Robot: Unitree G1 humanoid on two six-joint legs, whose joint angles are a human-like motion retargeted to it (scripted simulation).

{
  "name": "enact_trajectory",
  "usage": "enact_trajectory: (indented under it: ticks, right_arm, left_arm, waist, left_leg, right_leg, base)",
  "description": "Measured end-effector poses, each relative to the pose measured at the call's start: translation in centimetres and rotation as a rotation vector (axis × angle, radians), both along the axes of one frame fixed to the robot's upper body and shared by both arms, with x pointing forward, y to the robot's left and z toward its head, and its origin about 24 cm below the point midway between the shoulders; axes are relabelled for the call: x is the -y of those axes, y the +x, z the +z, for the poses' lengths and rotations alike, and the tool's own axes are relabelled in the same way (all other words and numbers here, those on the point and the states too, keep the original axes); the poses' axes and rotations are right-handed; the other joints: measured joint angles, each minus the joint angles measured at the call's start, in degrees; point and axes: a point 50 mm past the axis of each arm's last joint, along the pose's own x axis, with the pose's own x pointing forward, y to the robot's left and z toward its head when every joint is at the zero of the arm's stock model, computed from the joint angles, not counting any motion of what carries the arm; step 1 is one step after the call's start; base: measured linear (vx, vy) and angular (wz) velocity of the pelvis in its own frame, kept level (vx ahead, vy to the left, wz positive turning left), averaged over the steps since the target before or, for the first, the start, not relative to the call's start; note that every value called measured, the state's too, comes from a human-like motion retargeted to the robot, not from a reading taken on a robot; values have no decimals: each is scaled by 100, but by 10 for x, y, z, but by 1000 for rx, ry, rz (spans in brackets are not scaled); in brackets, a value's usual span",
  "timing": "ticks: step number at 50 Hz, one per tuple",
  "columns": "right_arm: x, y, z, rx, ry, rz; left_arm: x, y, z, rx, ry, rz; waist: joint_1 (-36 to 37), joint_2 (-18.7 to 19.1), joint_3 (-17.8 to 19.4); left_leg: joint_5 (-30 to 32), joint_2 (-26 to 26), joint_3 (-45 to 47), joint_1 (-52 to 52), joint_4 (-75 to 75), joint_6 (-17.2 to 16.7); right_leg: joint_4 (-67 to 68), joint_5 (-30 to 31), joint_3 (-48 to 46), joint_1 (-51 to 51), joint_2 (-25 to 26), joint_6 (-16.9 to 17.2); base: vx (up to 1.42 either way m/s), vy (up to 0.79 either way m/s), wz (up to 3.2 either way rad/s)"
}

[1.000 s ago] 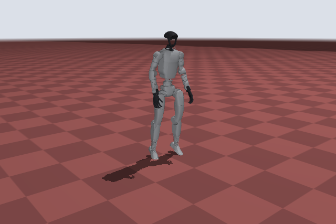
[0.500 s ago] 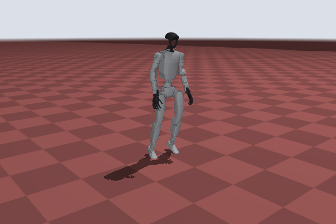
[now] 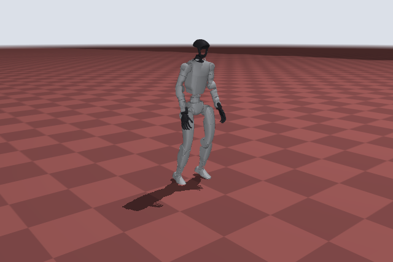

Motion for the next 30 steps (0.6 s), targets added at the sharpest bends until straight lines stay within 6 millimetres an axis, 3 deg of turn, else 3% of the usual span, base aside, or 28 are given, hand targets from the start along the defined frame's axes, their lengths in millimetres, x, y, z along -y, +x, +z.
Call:
enact_trajectory:
  ticks: [2,3,4,9,15,17,18,20,22,23,25,27,30]
  right_arm:
    - [-4,-22,-7,-70,26,33]
    - [-7,-30,-10,-94,40,58]
    - [-9,-34,-12,-104,47,77]
    - [-8,-33,-15,-119,6,105]
    - [4,-21,-13,-143,-36,89]
    - [7,-7,-7,-95,-45,87]
    - [9,2,-3,-52,-45,86]
    - [14,25,7,0,-59,69]
    - [15,44,15,29,-63,45]
    - [15,47,17,50,-61,28]
    - [10,45,19,101,-59,-13]
    - [4,23,11,83,-42,-19]
    - [-4,-16,-5,-48,25,57]
  left_arm:
    - [3,-27,-8,-63,-39,-4]
    - [5,-38,-11,-90,-59,-31]
    - [7,-45,-12,-108,-73,-61]
    - [16,-54,-15,-138,-68,-166]
    - [17,-38,-14,-133,-74,-169]
    - [17,-25,-10,-93,-67,-179]
    - [17,-17,-7,-63,-67,-195]
    - [11,6,1,-25,-42,-198]
    - [1,23,8,-27,-13,-176]
    - [-4,25,9,-31,1,-156]
    - [-10,22,9,-11,32,-75]
    - [-9,2,2,-14,42,-8]
    - [-7,-28,-7,-90,2,-50]
  waist:
    - [-49,52,-386]
    - [-81,66,-511]
    - [-101,79,-584]
    - [16,172,-467]
    - [218,286,-200]
    - [216,328,-18]
    - [150,351,112]
    - [108,352,480]
    - [133,261,720]
    - [151,198,744]
    - [188,12,527]
    - [168,-52,113]
    - [114,10,-462]
  left_leg:
    - [1690,94,-29,258,-1197,-254]
    - [2172,139,21,313,-1533,-418]
    - [2283,170,87,364,-1734,-525]
    - [1729,172,45,625,-1958,-472]
    - [1968,125,-526,731,-1556,-527]
    - [1416,86,-649,801,-1210,-468]
    - [537,75,-590,697,-606,-423]
    - [-1246,33,-476,577,407,-69]
    - [-2232,-34,-361,163,1441,433]
    - [-2334,-48,-270,-105,1911,671]
    - [-1871,-66,-17,-462,1958,542]
    - [-615,-73,-21,-199,822,111]
    - [1835,49,-225,300,-1071,-293]
  right_leg:
    - [-1423,1902,-77,349,114,191]
    - [-1829,2518,-186,432,121,309]
    - [-2042,2713,-310,479,107,391]
    - [-2107,2150,-409,633,81,389]
    - [-1828,2646,-246,868,131,180]
    - [-1573,1863,-70,1021,146,69]
    - [-1308,976,-21,1124,143,19]
    - [-439,-918,-36,1132,112,-189]
    - [834,-2224,-108,649,16,-656]
    - [1370,-2486,-106,365,-43,-898]
    - [1771,-2126,-81,-196,-195,-811]
    - [825,-716,-47,-96,-166,-291]
    - [-1292,2067,-86,463,39,242]
  base:
    - [14,-8,12]
    - [9,-7,12]
    - [5,-7,7]
    - [-1,-2,-11]
    - [0,0,0]
    - [-3,0,12]
    - [-8,-1,32]
    - [-14,-2,20]
    - [-18,-3,-10]
    - [-10,-2,-24]
    - [3,-1,-29]
    - [19,-1,-17]
    - [18,-4,1]
